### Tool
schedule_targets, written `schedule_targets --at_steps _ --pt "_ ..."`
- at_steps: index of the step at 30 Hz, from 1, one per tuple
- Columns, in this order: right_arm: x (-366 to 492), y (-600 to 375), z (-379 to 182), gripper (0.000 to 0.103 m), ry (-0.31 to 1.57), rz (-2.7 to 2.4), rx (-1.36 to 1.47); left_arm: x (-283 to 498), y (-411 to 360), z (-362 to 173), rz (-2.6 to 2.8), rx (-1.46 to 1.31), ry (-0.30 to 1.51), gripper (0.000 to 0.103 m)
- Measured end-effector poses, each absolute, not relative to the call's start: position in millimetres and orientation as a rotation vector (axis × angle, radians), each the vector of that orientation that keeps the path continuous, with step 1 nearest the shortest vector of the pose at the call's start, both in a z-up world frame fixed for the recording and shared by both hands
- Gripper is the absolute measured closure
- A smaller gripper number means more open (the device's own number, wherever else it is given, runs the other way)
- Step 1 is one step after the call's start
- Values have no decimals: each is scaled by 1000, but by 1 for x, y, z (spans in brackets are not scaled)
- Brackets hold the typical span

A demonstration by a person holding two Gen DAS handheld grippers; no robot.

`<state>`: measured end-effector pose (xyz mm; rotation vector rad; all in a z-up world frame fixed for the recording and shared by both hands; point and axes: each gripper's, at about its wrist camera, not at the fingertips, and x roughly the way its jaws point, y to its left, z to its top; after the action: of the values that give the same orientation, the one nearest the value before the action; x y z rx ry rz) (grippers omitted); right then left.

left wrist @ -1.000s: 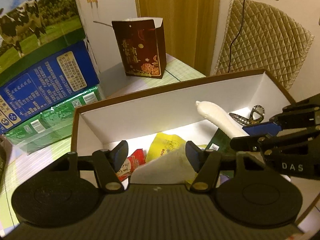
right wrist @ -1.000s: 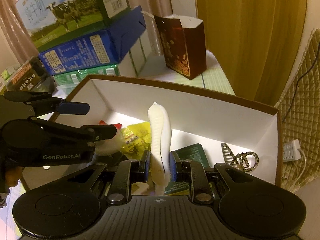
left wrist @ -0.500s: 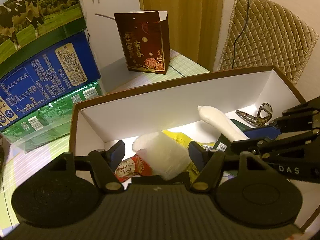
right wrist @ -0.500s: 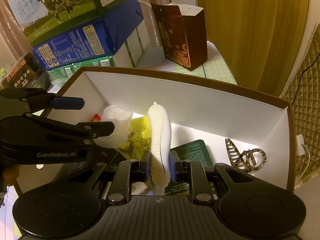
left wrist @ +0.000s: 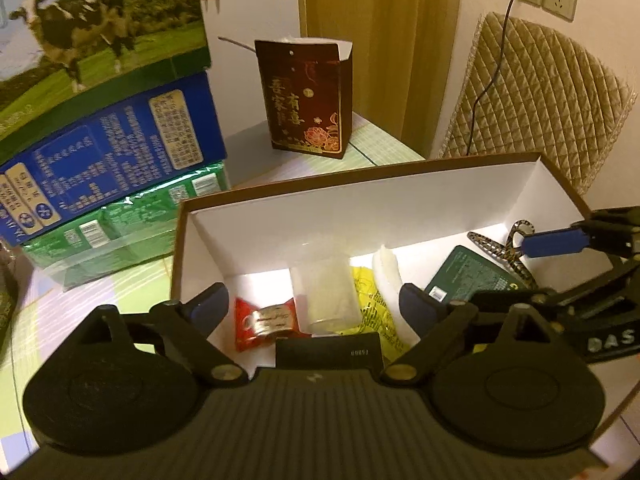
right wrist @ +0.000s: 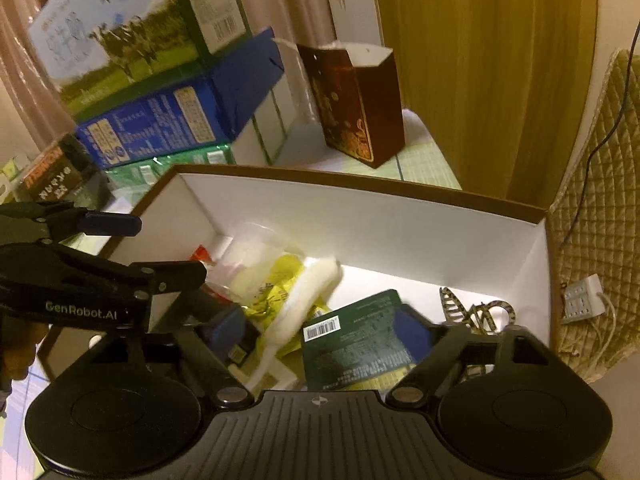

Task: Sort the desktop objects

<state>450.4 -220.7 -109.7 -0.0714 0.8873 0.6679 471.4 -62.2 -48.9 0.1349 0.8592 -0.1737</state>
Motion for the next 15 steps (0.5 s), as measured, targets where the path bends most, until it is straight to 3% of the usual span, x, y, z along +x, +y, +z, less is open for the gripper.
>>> schedule_targets --at_steps 7,15 --pt "411 -237 -92 2 845 666 -66 435 -61 -27 -148 150 801 2" --pt "367 -251 -84 2 847 608 -57 389 -60 -7 -121 142 763 1"
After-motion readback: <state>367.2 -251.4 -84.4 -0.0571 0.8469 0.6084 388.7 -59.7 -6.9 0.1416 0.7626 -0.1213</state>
